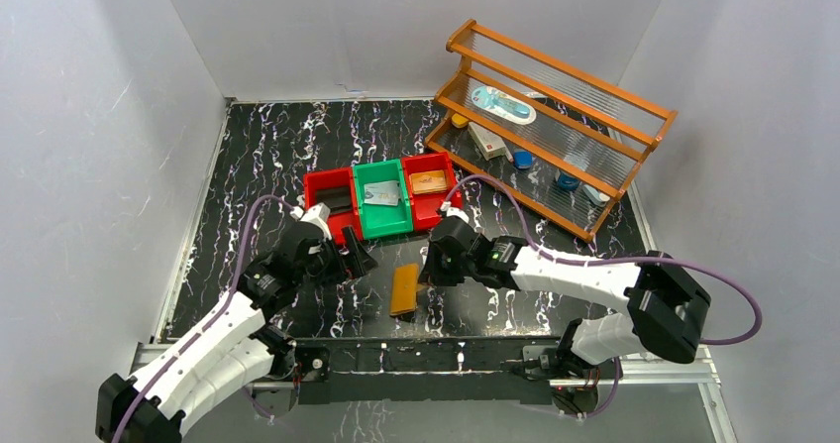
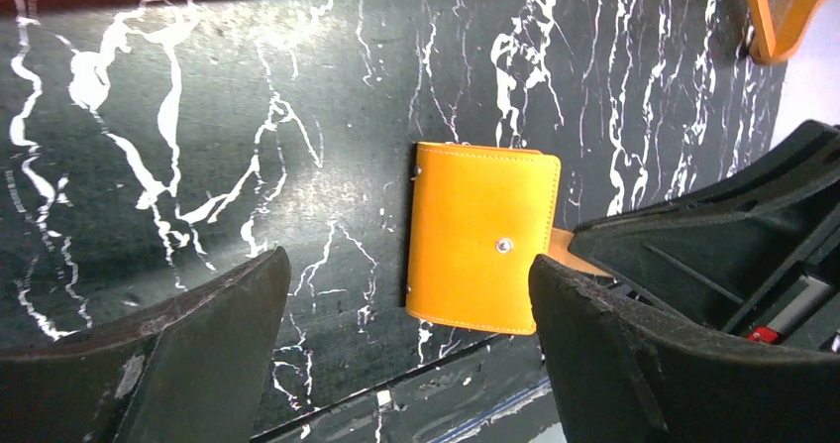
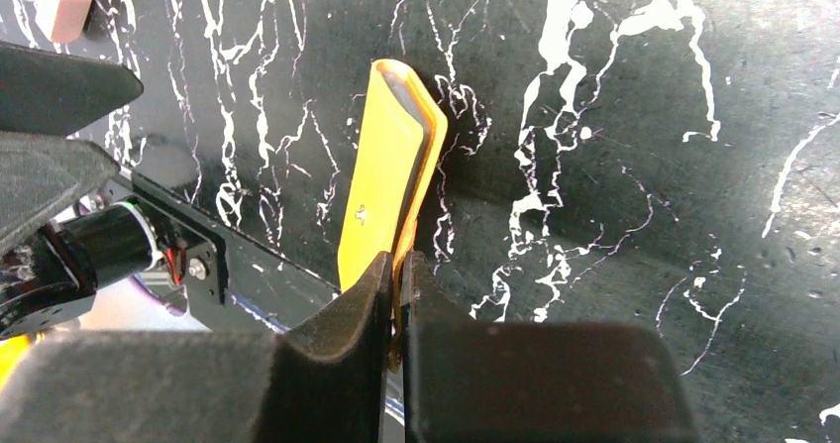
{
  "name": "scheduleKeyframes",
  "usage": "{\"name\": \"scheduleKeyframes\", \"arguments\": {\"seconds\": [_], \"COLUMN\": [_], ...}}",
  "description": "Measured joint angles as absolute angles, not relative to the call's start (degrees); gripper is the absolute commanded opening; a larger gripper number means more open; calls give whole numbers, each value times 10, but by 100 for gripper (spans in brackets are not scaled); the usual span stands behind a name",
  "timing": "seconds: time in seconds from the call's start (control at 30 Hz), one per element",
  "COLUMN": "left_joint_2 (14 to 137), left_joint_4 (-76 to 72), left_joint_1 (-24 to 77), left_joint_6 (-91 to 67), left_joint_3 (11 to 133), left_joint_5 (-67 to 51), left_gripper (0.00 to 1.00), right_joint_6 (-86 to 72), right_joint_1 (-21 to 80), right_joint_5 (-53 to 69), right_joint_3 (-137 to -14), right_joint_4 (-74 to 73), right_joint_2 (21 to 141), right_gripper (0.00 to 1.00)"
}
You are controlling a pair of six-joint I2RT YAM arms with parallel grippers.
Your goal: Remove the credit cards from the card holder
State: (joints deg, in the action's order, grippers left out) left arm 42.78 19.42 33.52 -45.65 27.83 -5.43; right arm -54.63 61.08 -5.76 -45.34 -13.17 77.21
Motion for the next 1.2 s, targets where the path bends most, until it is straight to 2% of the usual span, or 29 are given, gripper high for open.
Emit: {"name": "scheduleKeyframes", "arguments": {"seconds": [0.53, 0.73, 0.93, 1.03, 1.2], "left_joint_2": [373, 374, 402, 433, 512], "left_joint_4": [288, 293, 259, 204, 103], "left_joint_1": [335, 335, 335, 335, 335], "left_joint_6": [-458, -455, -443, -437, -439], "left_joint_3": [313, 312, 300, 283, 271], "left_joint_5": [40, 33, -23, -94, -218], "left_gripper": [95, 94, 85, 81, 80], "right_joint_6": [-543, -564, -581, -583, -590], "right_joint_1": [611, 610, 582, 554, 528], "right_joint_5": [13, 5, -15, -19, -15], "right_joint_3": [-533, -511, -435, -399, -330], "right_joint_4": [-83, -76, -71, -72, -68], "right_joint_2": [847, 857, 785, 754, 744], "right_gripper": [2, 2, 3, 3, 3]}}
